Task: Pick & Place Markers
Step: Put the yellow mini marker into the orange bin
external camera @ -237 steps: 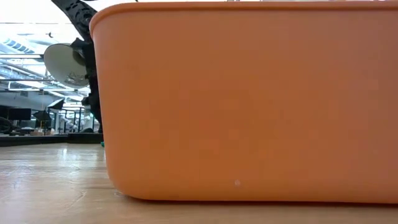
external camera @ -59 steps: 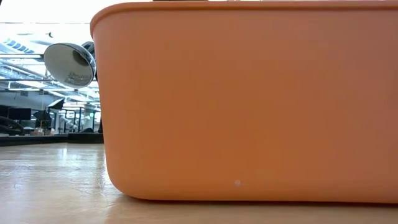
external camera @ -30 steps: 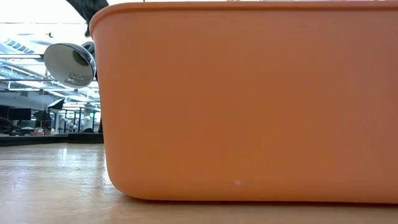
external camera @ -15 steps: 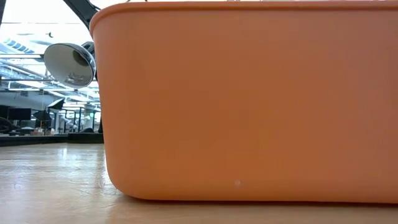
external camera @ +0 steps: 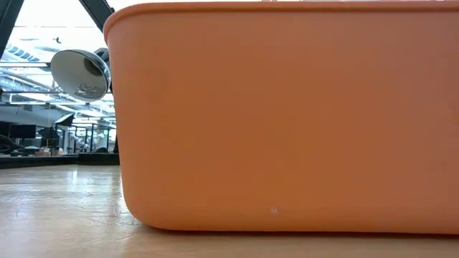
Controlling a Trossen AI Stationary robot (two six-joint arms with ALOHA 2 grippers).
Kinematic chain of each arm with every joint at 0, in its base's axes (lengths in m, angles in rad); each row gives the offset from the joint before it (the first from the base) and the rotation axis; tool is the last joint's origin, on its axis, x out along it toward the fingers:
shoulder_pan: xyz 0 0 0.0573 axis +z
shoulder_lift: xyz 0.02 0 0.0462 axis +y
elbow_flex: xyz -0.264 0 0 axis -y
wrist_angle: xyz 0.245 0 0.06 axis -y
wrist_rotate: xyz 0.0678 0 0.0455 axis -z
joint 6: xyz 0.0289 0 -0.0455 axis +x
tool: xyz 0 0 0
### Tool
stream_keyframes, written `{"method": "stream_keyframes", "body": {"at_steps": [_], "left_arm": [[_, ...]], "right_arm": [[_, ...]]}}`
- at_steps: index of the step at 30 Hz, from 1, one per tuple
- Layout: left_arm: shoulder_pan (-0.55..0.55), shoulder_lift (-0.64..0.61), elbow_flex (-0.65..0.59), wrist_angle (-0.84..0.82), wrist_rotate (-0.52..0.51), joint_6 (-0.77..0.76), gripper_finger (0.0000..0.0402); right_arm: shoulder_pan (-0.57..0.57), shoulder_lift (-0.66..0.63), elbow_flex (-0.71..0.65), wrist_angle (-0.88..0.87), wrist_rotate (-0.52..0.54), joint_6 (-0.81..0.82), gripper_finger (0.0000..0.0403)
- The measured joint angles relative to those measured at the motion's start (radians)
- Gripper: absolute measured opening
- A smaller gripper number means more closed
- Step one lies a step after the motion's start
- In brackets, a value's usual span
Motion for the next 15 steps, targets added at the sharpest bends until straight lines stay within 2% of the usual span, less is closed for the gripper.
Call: {"method": "stream_keyframes", "body": {"at_steps": [15], "left_arm": [[-0.010, -0.005, 0.002, -0.146, -0.005, -0.003, 0.0186]], "right_arm": [[0.000, 0.000, 0.000, 0.000, 0.000, 0.000, 0.0011]]}}
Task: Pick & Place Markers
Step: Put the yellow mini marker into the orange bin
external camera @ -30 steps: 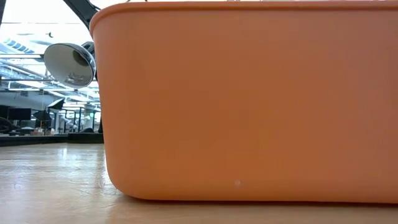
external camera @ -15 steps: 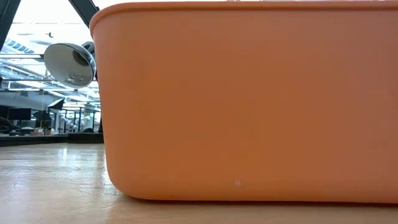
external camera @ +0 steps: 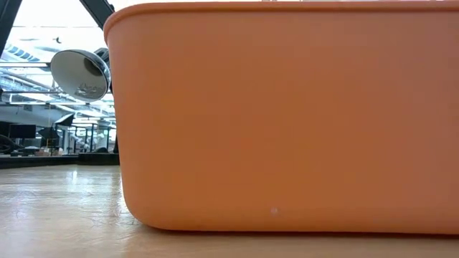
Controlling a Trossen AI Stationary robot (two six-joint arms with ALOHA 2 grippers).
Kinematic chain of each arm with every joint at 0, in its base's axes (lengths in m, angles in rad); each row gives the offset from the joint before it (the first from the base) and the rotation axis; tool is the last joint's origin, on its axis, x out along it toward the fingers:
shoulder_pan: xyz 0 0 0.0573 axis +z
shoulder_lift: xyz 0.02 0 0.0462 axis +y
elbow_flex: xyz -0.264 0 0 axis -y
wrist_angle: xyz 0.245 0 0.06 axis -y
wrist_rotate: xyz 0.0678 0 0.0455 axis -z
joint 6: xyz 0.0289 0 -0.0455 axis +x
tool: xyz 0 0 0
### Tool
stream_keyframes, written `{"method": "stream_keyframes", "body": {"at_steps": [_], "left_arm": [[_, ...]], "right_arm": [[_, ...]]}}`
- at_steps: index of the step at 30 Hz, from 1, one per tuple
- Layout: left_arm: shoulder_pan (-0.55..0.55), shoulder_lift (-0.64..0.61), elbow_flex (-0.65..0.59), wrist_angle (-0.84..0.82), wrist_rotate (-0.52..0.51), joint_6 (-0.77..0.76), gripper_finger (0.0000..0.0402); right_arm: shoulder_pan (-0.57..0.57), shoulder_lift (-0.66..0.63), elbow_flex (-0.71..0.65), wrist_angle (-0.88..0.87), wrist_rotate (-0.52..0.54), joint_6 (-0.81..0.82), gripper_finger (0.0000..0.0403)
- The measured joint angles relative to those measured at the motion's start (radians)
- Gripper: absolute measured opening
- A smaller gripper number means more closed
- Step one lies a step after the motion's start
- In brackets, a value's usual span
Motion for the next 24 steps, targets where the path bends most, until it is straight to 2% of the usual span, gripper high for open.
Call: {"method": "stream_keyframes", "body": {"at_steps": [4, 7, 17, 24], "left_arm": [[0.000, 0.000, -0.001, -0.012, 0.000, 0.001, 0.0185], [-0.001, 0.001, -0.002, -0.013, 0.000, 0.005, 0.0170], [-0.005, 0.001, -0.004, -0.016, -0.005, 0.059, 0.0035], [-0.013, -0.070, -0.010, -0.049, -0.008, 0.081, 0.0035]], "right_arm": [[0.000, 0.000, 0.000, 0.000, 0.000, 0.000, 0.0011], [0.000, 0.000, 0.000, 0.000, 0.000, 0.000, 0.0011], [0.000, 0.000, 0.000, 0.000, 0.000, 0.000, 0.0011], [0.000, 0.000, 0.000, 0.000, 0.000, 0.000, 0.0011]]}}
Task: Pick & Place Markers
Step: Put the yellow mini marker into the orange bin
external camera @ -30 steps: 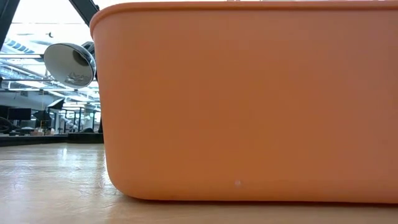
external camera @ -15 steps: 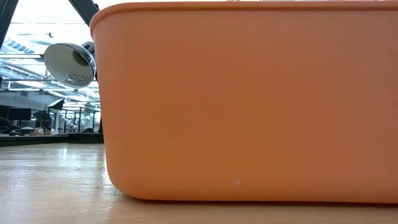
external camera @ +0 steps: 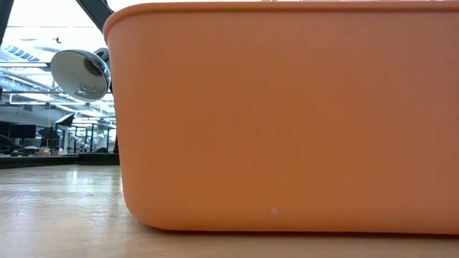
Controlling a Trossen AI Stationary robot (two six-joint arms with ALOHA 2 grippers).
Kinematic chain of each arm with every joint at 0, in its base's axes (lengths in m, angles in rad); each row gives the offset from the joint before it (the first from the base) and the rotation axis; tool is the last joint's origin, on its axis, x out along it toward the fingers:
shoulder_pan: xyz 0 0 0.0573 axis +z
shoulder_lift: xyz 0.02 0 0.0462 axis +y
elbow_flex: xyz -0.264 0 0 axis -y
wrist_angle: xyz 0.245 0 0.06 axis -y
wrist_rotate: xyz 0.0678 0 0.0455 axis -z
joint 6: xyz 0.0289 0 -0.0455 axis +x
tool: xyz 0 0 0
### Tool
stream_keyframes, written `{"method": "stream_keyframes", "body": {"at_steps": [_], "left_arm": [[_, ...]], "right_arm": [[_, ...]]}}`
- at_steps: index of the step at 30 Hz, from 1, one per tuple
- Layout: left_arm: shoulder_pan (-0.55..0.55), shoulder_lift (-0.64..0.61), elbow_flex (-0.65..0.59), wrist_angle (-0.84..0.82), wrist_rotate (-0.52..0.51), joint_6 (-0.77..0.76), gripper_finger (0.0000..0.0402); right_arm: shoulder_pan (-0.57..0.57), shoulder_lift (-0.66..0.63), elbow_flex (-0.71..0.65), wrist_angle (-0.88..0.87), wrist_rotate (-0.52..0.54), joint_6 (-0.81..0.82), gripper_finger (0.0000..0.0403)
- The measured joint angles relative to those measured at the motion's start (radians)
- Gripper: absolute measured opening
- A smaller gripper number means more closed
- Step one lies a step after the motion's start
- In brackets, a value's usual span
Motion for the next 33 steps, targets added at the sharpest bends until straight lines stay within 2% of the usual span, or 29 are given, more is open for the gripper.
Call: {"method": "stream_keyframes", "body": {"at_steps": [10, 18, 27, 30, 33], "left_arm": [[-0.078, -0.263, 0.001, -0.120, -0.039, 0.000, 0.0037], [-0.271, -0.434, 0.003, -0.094, -0.046, -0.036, 0.0037], [-0.593, -0.473, 0.006, 0.133, -0.067, -0.095, 0.0037], [-0.695, -0.441, 0.006, 0.226, -0.073, -0.072, 0.0037], [-0.785, -0.401, 0.006, 0.281, -0.139, -0.033, 0.0037]], "right_arm": [[0.000, 0.000, 0.000, 0.000, 0.000, 0.000, 0.0011], [0.000, 0.000, 0.000, 0.000, -0.001, 0.000, 0.0011], [0.000, 0.000, 0.000, -0.002, 0.000, 0.000, 0.0011], [0.000, 0.000, 0.000, 0.000, 0.000, 0.000, 0.0011], [0.000, 0.000, 0.000, -0.001, 0.000, 0.000, 0.0011]]}}
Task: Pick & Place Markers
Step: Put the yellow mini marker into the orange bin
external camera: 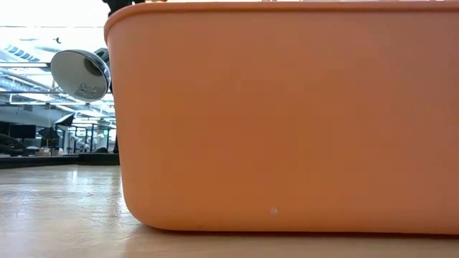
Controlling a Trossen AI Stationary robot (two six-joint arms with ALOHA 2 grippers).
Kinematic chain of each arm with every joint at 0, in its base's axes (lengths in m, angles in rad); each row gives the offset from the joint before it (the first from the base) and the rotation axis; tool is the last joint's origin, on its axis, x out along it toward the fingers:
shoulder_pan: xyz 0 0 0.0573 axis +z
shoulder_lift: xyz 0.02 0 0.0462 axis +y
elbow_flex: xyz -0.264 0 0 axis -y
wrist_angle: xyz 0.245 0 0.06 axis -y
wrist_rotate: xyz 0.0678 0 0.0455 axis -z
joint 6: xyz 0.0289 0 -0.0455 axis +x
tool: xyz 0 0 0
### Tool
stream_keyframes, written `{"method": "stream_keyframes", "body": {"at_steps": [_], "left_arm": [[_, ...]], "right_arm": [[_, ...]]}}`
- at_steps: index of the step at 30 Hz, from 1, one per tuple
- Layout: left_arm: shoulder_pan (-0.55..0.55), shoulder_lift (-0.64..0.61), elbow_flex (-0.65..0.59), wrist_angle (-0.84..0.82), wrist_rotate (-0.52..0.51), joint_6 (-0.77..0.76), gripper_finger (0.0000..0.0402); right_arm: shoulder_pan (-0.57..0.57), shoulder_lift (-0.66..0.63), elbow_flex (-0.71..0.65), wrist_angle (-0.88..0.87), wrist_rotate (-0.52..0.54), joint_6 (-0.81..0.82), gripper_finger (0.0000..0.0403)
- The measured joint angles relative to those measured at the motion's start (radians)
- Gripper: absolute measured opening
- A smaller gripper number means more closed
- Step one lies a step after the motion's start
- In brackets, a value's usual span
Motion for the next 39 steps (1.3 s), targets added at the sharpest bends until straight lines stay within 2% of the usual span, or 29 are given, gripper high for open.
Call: {"method": "stream_keyframes", "body": {"at_steps": [3, 6, 9, 13, 16, 19, 24, 28, 34, 39], "left_arm": [[-0.052, 0.050, 0.000, 0.046, -0.075, 0.003, 0.0037], [-0.059, 0.114, 0.051, 0.010, -0.083, -0.044, 0.0037], [-0.066, 0.205, 0.192, -0.142, -0.087, -0.040, 0.0037], [-0.086, 0.376, 0.440, -0.359, -0.081, 0.056, 0.0037], [-0.099, 0.497, 0.611, -0.464, -0.081, 0.138, 0.0036], [-0.104, 0.599, 0.714, -0.524, -0.057, 0.201, 0.0036], [-0.099, 0.695, 0.757, -0.528, -0.052, 0.244, 0.0036], [-0.082, 0.741, 0.757, -0.536, -0.052, 0.199, 0.0036], [-0.075, 0.763, 0.757, -0.533, -0.049, 0.181, 0.0038], [-0.076, 0.762, 0.757, -0.531, -0.061, 0.163, 0.0060]], "right_arm": [[0.000, 0.000, 0.000, 0.001, 0.000, 0.000, 0.0011], [0.000, 0.000, 0.000, 0.001, 0.000, 0.000, 0.0011], [0.000, 0.000, 0.000, 0.002, 0.000, 0.000, 0.0011], [0.000, 0.000, 0.000, 0.001, 0.000, 0.000, 0.0011], [0.000, 0.000, 0.000, 0.001, 0.000, 0.000, 0.0011], [0.000, 0.000, 0.000, 0.001, 0.000, 0.000, 0.0011], [0.000, 0.000, 0.000, 0.001, 0.000, 0.000, 0.0011], [0.000, 0.000, 0.000, 0.002, 0.000, 0.000, 0.0011], [0.000, 0.000, 0.000, 0.001, 0.000, 0.000, 0.0011], [0.000, 0.000, 0.000, 0.001, 0.000, 0.000, 0.0011]]}}
